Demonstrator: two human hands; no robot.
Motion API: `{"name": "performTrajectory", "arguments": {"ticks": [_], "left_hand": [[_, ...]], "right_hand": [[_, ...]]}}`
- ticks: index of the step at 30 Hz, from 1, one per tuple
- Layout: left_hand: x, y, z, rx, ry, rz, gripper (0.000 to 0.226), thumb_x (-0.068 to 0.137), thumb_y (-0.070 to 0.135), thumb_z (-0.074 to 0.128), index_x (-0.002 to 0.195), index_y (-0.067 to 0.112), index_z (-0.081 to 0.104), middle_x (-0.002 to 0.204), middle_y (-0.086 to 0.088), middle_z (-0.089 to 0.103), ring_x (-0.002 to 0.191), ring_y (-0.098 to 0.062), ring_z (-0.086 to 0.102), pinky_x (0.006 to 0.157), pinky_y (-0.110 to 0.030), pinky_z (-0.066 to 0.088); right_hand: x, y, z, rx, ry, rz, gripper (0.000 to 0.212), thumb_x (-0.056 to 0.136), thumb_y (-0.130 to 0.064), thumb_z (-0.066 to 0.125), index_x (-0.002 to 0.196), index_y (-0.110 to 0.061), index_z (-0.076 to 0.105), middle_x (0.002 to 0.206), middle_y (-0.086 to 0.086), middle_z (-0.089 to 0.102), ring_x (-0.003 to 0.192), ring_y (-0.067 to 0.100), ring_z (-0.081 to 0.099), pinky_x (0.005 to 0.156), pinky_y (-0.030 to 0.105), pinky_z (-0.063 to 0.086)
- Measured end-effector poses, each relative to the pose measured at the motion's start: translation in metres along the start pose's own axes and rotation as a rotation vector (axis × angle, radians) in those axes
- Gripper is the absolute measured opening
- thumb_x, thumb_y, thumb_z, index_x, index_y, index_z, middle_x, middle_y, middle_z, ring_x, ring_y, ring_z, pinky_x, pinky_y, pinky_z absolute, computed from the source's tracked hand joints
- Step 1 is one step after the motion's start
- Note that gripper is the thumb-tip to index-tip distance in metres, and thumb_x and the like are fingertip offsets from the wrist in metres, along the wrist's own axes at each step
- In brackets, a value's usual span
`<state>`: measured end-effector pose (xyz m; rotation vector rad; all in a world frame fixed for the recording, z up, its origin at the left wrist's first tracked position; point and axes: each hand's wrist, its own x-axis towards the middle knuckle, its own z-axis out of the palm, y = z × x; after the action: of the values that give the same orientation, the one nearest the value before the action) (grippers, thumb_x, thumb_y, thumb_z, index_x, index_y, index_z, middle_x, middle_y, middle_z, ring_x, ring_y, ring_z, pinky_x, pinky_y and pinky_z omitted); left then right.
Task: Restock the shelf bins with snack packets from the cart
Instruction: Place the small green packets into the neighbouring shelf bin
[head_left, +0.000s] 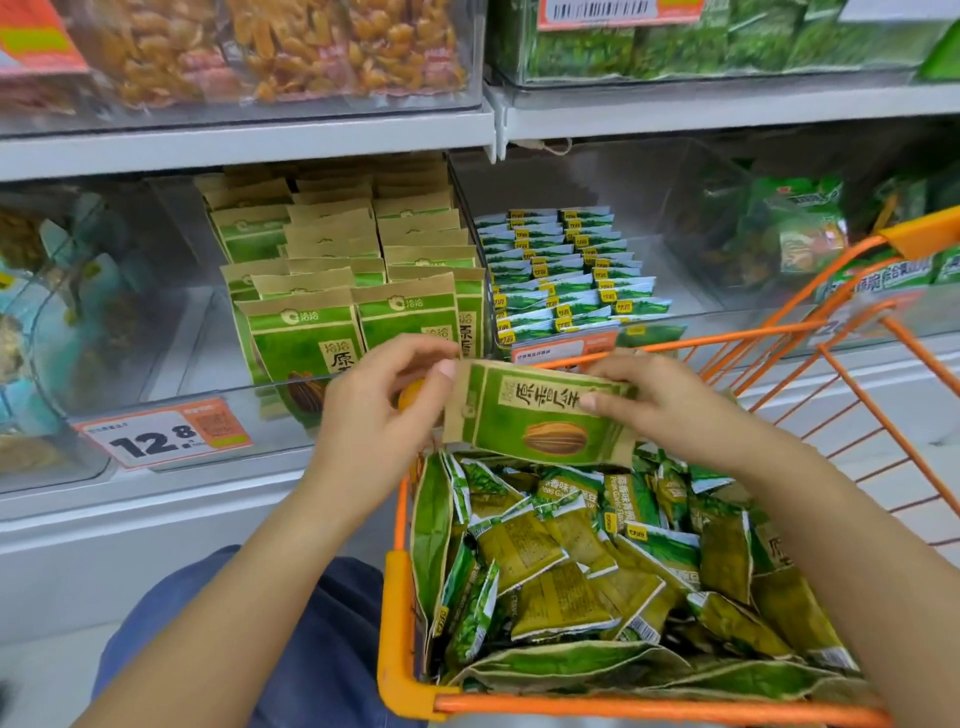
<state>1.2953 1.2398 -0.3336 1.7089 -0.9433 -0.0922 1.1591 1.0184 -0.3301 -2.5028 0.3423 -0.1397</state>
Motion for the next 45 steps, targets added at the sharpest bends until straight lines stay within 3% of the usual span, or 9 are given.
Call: {"name": "performTrajectory", "arguments": {"ticks": [5, 11, 18, 23, 27, 30, 33, 42, 45], "left_hand": [[0.005, 0.015, -0.011, -0.312, 0.109, -0.146, 0.021, 0.083, 0.029, 0.069, 0.103, 0.024, 0.062, 0.089, 0.013, 0.073, 0.085, -0.003, 0.068, 0.069, -0.017, 0.054], [0.002, 0.017, -0.017, -0.453, 0.077, -0.208, 0.038, 0.064, 0.02, 0.072, 0.1, 0.022, 0.061, 0.088, 0.015, 0.074, 0.082, -0.003, 0.07, 0.065, -0.019, 0.054], [0.001, -0.01, -0.091, -0.585, 0.801, -0.186, 0.049, 0.085, 0.025, 0.071, 0.126, 0.007, 0.051, 0.112, 0.0, 0.068, 0.107, -0.025, 0.065, 0.079, -0.037, 0.055], [0.002, -0.028, -0.132, -0.457, 1.184, -0.069, 0.047, 0.097, 0.014, 0.057, 0.137, 0.007, 0.034, 0.133, 0.0, 0.053, 0.114, -0.002, 0.059, 0.099, -0.023, 0.047], [0.005, -0.047, -0.131, -0.204, 0.94, -0.106, 0.035, 0.095, 0.01, 0.06, 0.123, 0.017, 0.04, 0.116, 0.009, 0.056, 0.102, 0.011, 0.057, 0.091, -0.014, 0.043], [0.02, -0.067, -0.14, 0.144, 0.638, -0.212, 0.038, 0.084, 0.027, 0.065, 0.116, 0.012, 0.052, 0.112, -0.006, 0.064, 0.107, -0.019, 0.061, 0.093, -0.039, 0.047], [0.051, -0.074, -0.144, 0.39, 0.369, -0.42, 0.041, 0.088, 0.023, 0.068, 0.122, 0.007, 0.054, 0.124, -0.014, 0.061, 0.117, -0.03, 0.054, 0.093, -0.035, 0.041], [0.089, -0.109, -0.138, 0.281, -0.031, -0.767, 0.09, 0.07, 0.008, 0.083, 0.142, 0.006, 0.029, 0.127, -0.01, 0.057, 0.116, -0.028, 0.056, 0.1, -0.04, 0.048], [0.088, -0.111, -0.137, 0.285, -0.109, -0.816, 0.056, 0.069, 0.0, 0.079, 0.119, 0.007, 0.055, 0.109, -0.009, 0.066, 0.104, -0.027, 0.063, 0.085, -0.033, 0.053]], "right_hand": [[-0.001, -0.035, -0.003, 0.625, -0.011, 0.071, 0.024, 0.079, -0.033, 0.06, 0.095, -0.017, 0.069, 0.086, -0.001, 0.072, 0.079, 0.014, 0.069, 0.066, 0.027, 0.055], [0.011, -0.08, 0.022, 0.76, 0.014, 0.034, 0.014, 0.091, -0.016, 0.057, 0.099, -0.009, 0.065, 0.087, 0.001, 0.069, 0.079, 0.013, 0.067, 0.074, 0.032, 0.056], [0.054, -0.135, 0.054, 0.734, 0.262, -0.031, 0.015, 0.092, -0.01, 0.06, 0.097, -0.025, 0.061, 0.087, -0.001, 0.061, 0.083, 0.01, 0.057, 0.078, 0.031, 0.049], [0.073, -0.147, 0.089, 0.354, 0.366, -0.2, 0.021, 0.092, -0.014, 0.056, 0.11, -0.024, 0.061, 0.098, -0.01, 0.061, 0.098, 0.009, 0.058, 0.088, 0.035, 0.049], [0.071, -0.142, 0.117, 0.069, 0.332, -0.272, 0.023, 0.09, -0.009, 0.056, 0.11, -0.018, 0.064, 0.105, -0.004, 0.062, 0.103, 0.018, 0.054, 0.085, 0.035, 0.047], [0.065, -0.133, 0.127, -0.022, 0.306, -0.331, 0.022, 0.088, -0.004, 0.058, 0.104, -0.016, 0.067, 0.107, -0.001, 0.06, 0.105, 0.017, 0.051, 0.086, 0.024, 0.038], [0.065, -0.13, 0.129, 0.013, 0.306, -0.324, 0.021, 0.088, -0.003, 0.058, 0.1, -0.016, 0.068, 0.109, -0.003, 0.06, 0.107, 0.014, 0.049, 0.088, 0.021, 0.034], [0.067, -0.129, 0.132, 0.06, 0.319, -0.317, 0.021, 0.085, -0.003, 0.055, 0.091, -0.017, 0.071, 0.109, -0.001, 0.059, 0.106, 0.009, 0.044, 0.086, 0.021, 0.034], [0.067, -0.13, 0.132, 0.063, 0.311, -0.308, 0.021, 0.085, -0.001, 0.057, 0.089, -0.016, 0.071, 0.109, -0.002, 0.059, 0.107, 0.009, 0.044, 0.086, 0.022, 0.034]]}}
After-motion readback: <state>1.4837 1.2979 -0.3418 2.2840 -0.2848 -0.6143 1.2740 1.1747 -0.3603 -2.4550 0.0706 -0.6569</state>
